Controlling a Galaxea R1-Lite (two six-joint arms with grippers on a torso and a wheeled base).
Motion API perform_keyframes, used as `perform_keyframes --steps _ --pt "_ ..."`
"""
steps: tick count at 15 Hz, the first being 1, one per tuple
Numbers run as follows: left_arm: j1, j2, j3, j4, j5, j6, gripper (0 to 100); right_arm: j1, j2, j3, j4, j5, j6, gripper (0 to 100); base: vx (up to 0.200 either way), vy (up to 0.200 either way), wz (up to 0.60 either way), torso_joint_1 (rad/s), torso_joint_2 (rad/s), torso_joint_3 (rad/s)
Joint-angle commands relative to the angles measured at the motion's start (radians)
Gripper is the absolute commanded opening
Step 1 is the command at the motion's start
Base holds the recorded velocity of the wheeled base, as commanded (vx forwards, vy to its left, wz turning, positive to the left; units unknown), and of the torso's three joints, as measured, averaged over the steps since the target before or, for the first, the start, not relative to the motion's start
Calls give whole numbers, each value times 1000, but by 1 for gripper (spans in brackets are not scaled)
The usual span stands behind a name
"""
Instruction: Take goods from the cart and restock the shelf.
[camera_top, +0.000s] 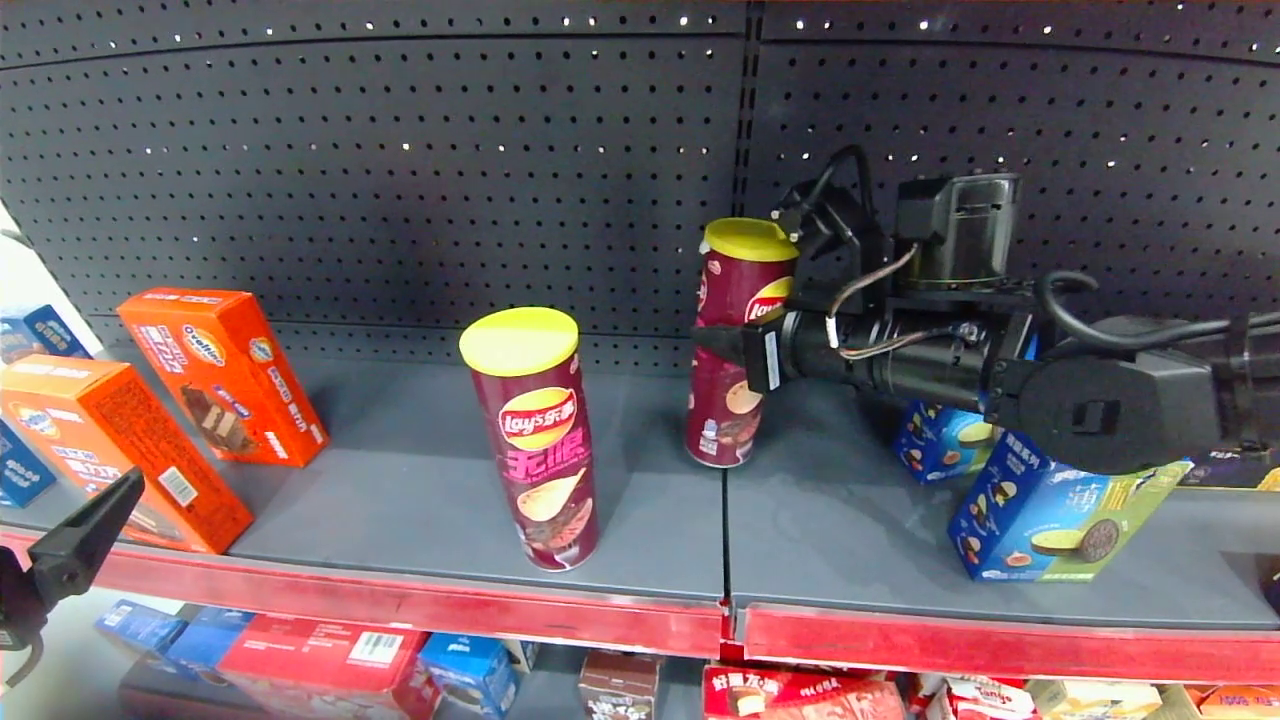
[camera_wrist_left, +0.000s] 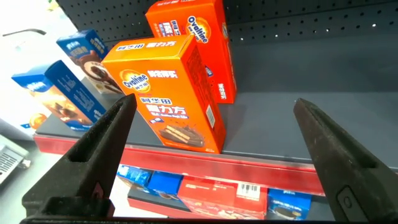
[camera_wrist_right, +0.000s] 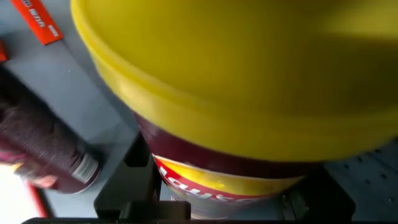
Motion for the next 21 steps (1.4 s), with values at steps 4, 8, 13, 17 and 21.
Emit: perform_keyframes --steps 4,8,13,17,21 --pt "0 0 6 -1 1 0 100 3 117 -125 1 1 0 0 0 0 0 0 0 0" --pt "0 -1 12 -1 1 1 100 29 189 -190 3 2 0 0 0 0 0 0 0 0" --pt "0 -1 13 -1 1 9 100 49 224 -241 12 -2 0 0 0 0 0 0 0 0" --pt "0 -1 18 -1 1 14 100 58 218 -233 34 -12 -1 0 0 0 0 0 0 0" --pt "0 -3 18 -1 1 14 100 66 217 -258 74 -13 -1 0 0 0 0 0 0 0"
